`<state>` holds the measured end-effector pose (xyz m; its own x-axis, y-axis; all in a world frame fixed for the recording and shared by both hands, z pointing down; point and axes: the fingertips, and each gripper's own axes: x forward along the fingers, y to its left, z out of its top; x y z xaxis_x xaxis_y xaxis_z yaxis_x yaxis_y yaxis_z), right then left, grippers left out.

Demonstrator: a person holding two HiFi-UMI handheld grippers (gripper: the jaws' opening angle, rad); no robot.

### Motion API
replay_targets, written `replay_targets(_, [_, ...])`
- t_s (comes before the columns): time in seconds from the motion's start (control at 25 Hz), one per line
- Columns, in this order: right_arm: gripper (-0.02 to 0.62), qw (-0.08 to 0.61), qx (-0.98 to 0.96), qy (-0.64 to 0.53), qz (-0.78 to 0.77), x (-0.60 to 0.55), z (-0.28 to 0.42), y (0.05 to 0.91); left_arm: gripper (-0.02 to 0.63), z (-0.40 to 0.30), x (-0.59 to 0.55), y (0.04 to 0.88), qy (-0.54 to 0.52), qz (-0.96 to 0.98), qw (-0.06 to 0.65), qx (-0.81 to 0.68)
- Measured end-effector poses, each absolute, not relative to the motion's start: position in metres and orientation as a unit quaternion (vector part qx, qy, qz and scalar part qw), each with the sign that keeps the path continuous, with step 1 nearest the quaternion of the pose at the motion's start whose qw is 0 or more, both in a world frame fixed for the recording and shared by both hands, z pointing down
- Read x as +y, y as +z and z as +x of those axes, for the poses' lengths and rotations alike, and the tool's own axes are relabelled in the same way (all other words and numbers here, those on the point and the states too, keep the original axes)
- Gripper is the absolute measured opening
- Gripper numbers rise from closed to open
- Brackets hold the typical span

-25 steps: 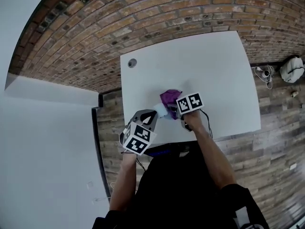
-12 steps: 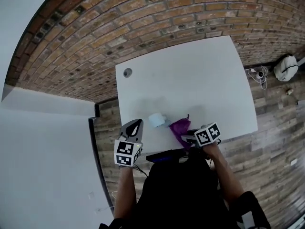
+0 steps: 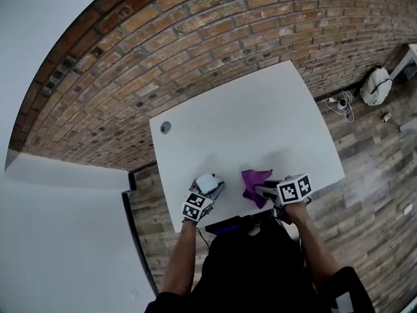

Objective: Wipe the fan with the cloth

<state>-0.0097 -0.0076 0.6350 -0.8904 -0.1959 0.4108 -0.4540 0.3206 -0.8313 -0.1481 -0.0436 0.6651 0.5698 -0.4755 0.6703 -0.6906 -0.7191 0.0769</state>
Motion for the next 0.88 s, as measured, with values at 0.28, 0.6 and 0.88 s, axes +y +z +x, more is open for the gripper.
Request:
replay_targets(0.28, [0.064, 0.012, -0.79, 0.567, 0.234, -0.022, 0.014, 0.597, 0.166, -0.172, -0.07, 0.534, -0.241, 0.787, 0.459, -0.334])
replay_targets(0.6, [0.064, -0.123, -0.926, 0.336, 0.122, -0.038, -0.06, 0.359, 0.164, -0.168, -0.052, 0.389, -0.476, 0.728, 0.447, -0.209])
replay_targets(0.88, [0.066, -0.054, -0.976, 0.158, 0.139, -0.013, -0.088, 0.326, 0.164, -0.157, -0.017, 0.359, -0.525, 0.698, 0.453, -0.178])
